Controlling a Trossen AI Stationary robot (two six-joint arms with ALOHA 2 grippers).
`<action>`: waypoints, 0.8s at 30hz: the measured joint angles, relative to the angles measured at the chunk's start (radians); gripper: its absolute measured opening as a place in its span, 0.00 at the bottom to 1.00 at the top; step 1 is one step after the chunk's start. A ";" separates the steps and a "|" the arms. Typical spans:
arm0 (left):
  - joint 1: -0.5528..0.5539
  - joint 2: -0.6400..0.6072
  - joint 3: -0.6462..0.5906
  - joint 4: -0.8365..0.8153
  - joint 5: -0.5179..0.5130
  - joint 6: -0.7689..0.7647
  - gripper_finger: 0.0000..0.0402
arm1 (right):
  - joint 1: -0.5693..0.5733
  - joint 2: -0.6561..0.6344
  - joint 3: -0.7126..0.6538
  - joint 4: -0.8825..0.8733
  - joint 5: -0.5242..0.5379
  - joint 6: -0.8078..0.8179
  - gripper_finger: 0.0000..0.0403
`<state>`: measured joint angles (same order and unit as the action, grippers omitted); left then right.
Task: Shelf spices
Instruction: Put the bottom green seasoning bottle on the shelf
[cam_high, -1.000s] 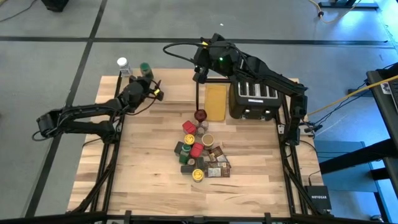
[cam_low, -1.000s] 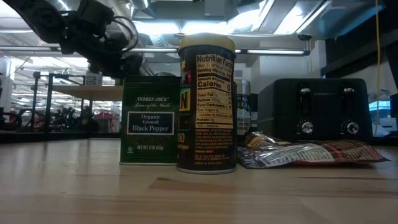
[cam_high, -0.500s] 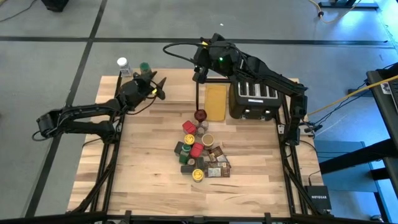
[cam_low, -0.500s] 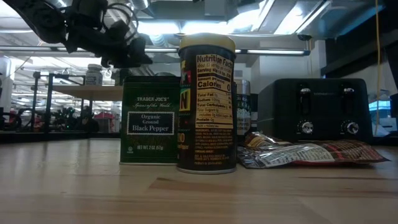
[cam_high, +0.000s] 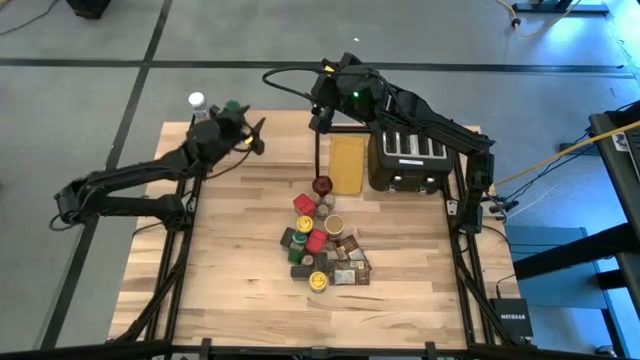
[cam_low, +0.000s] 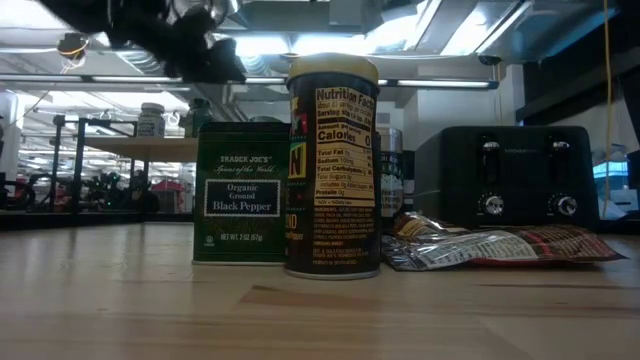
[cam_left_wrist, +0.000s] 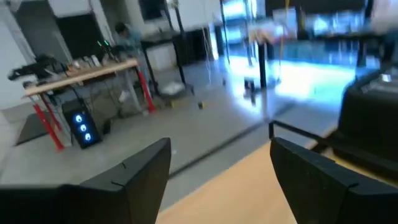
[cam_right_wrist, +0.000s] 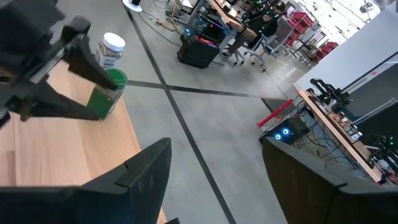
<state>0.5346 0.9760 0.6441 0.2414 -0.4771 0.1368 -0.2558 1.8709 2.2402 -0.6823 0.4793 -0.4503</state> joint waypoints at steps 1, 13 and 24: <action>0.000 -0.001 0.049 -0.086 0.000 0.001 0.67 | 0.000 0.000 0.000 0.000 0.000 0.000 0.64; 0.209 0.170 0.587 -0.668 0.071 0.009 0.67 | -0.114 0.000 0.000 -0.001 -0.124 -0.004 0.64; 0.267 0.457 1.024 -1.292 0.134 -0.031 0.67 | -0.279 -0.001 0.000 -0.027 -0.296 -0.107 0.64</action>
<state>0.8021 1.4331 1.6683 -1.0510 -0.3431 0.1055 -0.5350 1.8698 2.2398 -0.7097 0.1834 -0.5570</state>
